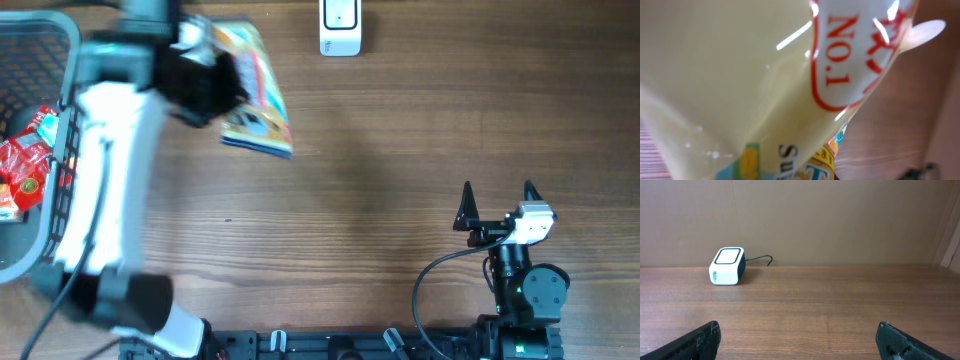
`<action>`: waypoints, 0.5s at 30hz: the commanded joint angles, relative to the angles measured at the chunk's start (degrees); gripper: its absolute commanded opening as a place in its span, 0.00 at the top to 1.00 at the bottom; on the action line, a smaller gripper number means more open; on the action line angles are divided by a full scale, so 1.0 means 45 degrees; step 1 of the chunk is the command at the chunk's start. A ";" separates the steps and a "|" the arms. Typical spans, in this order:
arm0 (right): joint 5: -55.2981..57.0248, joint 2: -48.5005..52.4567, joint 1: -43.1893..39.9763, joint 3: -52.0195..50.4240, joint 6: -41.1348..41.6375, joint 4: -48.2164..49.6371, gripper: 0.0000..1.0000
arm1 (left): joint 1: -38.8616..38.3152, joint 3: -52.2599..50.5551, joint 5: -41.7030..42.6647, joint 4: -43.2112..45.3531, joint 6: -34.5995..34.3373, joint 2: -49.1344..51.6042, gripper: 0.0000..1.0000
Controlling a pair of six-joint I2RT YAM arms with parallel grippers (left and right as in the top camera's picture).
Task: Scan the item barcode
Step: 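Lift the cream snack bag out and place it on the table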
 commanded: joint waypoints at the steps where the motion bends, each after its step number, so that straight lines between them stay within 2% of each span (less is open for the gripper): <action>1: -0.0102 -0.0092 -0.0053 -0.0039 -0.0131 0.0034 0.00 | -0.1117 -0.2055 -0.0500 0.1069 0.0029 0.1379 0.96; 5: -0.0102 -0.0092 -0.0053 -0.0039 -0.0131 0.0039 0.00 | -0.1749 -0.3230 -0.0432 0.2084 -0.0563 0.2973 0.96; 12: -0.0102 -0.0092 -0.0053 -0.0039 -0.0126 0.0039 0.00 | -0.2419 -0.3327 0.0908 0.3138 -0.0505 0.4182 0.96; 13: -0.0102 -0.0092 -0.0053 -0.0039 -0.0131 0.0039 0.00 | -0.2487 -0.3327 0.0899 0.3225 -0.0500 0.4182 0.86; 14: -0.0102 -0.0092 -0.0053 -0.0039 -0.0131 0.0034 0.00 | -0.2535 -0.3327 0.0899 0.3264 -0.0442 0.4177 0.66; 15: -0.0102 -0.0092 -0.0053 -0.0039 -0.0126 0.0039 0.00 | -0.2540 -0.3317 0.0894 0.3245 -0.0350 0.4167 0.39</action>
